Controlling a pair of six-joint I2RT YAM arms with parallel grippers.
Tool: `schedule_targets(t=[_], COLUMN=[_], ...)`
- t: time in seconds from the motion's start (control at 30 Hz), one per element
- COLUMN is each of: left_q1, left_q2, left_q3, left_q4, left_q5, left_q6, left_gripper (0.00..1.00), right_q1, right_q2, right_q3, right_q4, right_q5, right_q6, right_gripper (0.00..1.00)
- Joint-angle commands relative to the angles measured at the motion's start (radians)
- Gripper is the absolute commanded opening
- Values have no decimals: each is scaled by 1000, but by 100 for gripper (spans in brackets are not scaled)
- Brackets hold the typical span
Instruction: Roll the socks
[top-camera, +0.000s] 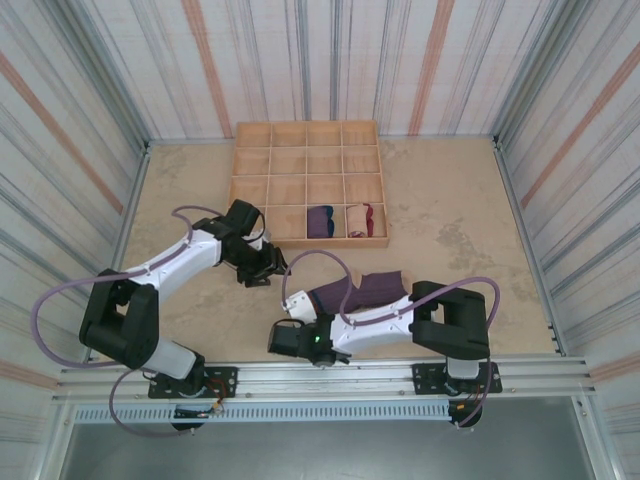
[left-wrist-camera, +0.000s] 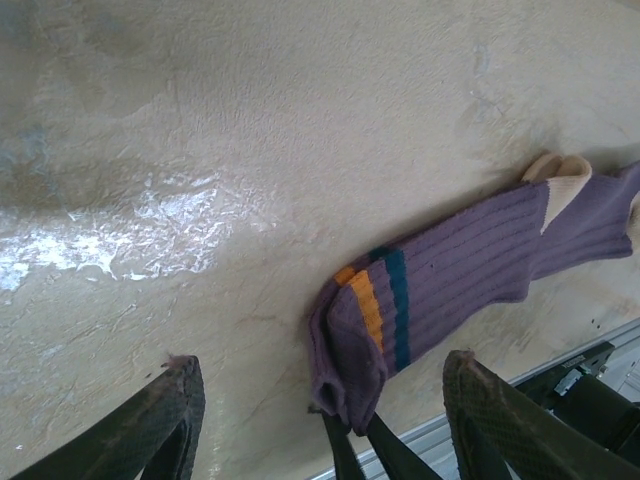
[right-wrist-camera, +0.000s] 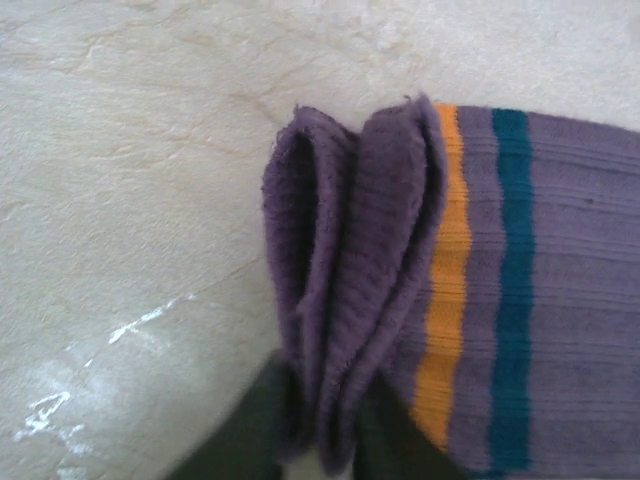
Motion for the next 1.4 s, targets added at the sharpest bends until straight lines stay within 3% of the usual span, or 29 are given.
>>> schedule_targets(t=[0.0, 0.1, 0.23, 0.33, 0.63, 0.8, 1.0, 1.37], left_q1=[6, 10, 20, 24, 4, -46, -108, -142], left_q2=[7, -1, -23, -47, -120, -126, -138, -207], left_q3=[26, 21, 8, -10, -85, -113, -144, -263], left_q4=[-23, -43, -72, -75, -11, 46, 104, 219], left_q5=[9, 1, -10, -12, 7, -5, -41, -94], left_q6=[32, 40, 45, 38, -39, -87, -140, -172], left_gripper=[65, 65, 65, 65, 62, 62, 60, 54], right_q1=[-6, 7, 10, 2, -110, -188, -282, -433], right_q2=[19, 23, 13, -17, -134, -180, -224, -100], right_q3=[15, 8, 2, -22, -235, -357, -454, -568], right_q4=[5, 86, 187, 249, 428, 605, 732, 948], right_q5=[3, -18, -74, -120, -410, -600, -728, -946], right_q6=[-99, -223, -342, -349, -109, -20, 74, 333], right_gripper=[6, 0, 0, 0, 0, 0, 0, 0])
